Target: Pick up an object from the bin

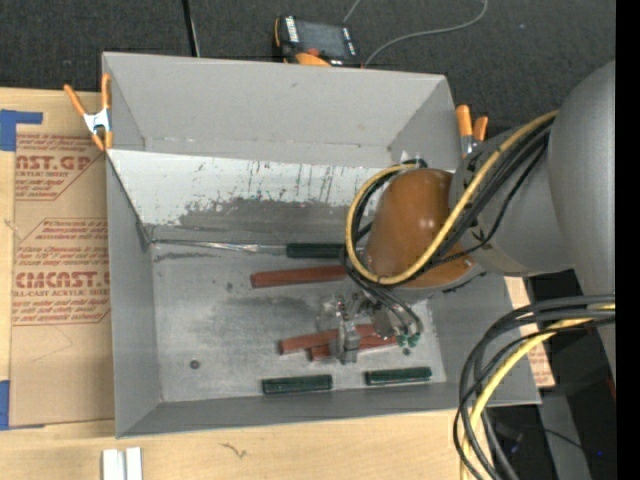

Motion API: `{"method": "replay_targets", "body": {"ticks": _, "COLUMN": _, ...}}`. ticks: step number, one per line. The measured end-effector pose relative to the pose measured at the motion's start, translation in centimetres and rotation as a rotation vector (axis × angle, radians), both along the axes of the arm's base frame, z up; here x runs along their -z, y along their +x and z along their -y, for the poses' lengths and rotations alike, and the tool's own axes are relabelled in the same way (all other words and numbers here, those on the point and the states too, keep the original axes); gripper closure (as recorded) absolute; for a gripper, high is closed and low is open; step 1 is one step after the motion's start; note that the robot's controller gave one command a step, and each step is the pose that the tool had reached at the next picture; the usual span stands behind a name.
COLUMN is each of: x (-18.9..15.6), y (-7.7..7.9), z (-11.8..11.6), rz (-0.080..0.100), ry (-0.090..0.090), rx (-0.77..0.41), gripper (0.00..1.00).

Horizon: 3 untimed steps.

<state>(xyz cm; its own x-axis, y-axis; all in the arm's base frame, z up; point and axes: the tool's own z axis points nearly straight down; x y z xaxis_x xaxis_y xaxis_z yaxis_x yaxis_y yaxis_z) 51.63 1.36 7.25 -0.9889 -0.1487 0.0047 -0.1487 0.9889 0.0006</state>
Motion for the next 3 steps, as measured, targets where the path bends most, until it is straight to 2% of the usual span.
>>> {"method": "replay_targets", "body": {"ticks": 1, "x": 0.21, "y": 0.07, "z": -0.01, "rz": 0.008, "ry": 0.001, "rx": 0.0, "gripper": 0.0}}
{"method": "replay_targets", "body": {"ticks": 2, "x": 0.0, "y": -0.01, "z": -0.01, "rz": 0.0, "ry": 0.0, "rx": -0.001, "gripper": 1.0}}
{"method": "replay_targets", "body": {"ticks": 3, "x": 0.22, "y": 0.07, "z": -0.02, "rz": 0.008, "ry": 0.001, "rx": 0.0, "gripper": 0.0}}
